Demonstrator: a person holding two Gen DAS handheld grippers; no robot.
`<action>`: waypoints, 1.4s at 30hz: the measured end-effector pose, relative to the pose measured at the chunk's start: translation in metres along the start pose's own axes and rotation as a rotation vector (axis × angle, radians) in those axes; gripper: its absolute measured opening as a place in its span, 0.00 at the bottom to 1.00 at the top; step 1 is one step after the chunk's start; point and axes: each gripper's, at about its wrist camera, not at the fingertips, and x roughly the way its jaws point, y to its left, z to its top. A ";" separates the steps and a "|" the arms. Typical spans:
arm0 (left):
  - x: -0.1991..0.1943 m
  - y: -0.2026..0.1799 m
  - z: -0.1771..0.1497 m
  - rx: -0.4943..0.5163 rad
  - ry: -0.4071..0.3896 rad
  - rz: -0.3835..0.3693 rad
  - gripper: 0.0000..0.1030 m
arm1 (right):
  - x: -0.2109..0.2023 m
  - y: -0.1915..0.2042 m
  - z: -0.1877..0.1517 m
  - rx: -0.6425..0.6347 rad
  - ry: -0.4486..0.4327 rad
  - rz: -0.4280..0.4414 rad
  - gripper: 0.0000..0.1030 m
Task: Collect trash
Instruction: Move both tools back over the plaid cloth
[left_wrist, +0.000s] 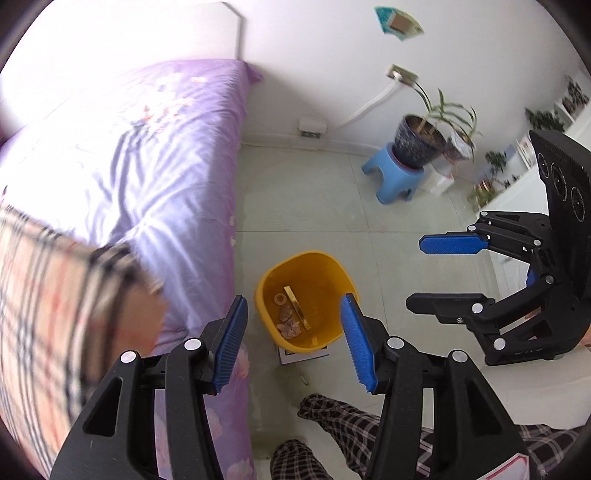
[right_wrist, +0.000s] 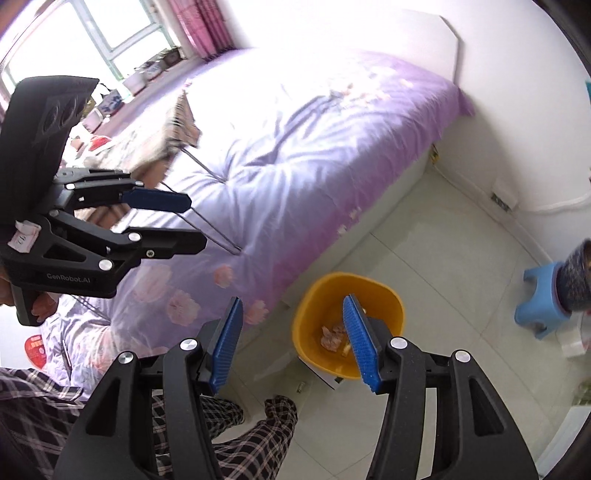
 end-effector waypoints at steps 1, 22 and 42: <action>-0.009 0.004 -0.005 -0.024 -0.013 0.012 0.53 | -0.004 0.008 0.005 -0.019 -0.010 0.012 0.56; -0.157 0.123 -0.176 -0.649 -0.226 0.347 0.58 | -0.005 0.213 0.082 -0.420 -0.071 0.309 0.56; -0.159 0.215 -0.264 -0.944 -0.198 0.542 0.80 | 0.026 0.310 0.101 -0.545 -0.013 0.384 0.56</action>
